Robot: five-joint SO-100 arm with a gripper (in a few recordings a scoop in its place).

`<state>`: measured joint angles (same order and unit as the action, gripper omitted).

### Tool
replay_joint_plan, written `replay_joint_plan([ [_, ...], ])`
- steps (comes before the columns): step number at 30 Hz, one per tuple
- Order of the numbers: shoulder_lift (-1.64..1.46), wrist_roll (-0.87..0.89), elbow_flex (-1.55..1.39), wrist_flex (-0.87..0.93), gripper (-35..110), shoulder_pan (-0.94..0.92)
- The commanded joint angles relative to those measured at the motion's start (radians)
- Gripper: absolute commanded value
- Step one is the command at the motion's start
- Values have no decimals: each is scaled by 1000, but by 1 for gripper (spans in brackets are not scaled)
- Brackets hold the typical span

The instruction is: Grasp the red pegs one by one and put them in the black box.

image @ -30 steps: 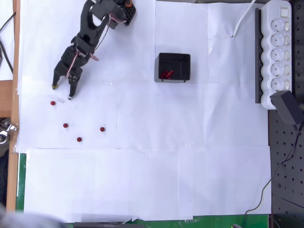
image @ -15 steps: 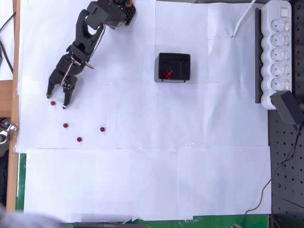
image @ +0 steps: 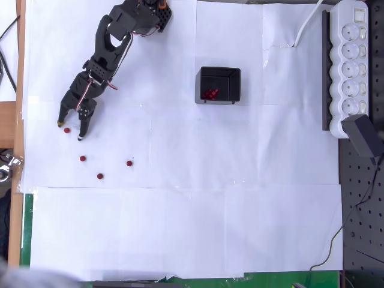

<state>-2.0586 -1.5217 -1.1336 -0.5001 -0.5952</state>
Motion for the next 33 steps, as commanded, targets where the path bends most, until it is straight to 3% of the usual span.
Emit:
replay_joint_plan([
  [1,-5,-20,-23,-6,28,23],
  [7,-6,-14,-21,-6,28,26],
  [20,-8,-11,-21,-2,4,21],
  [28,-8,14,-20,9,0,18],
  [31,-2,25,-18,57,0,20],
  [33,66,55,-18,202,0,26],
])
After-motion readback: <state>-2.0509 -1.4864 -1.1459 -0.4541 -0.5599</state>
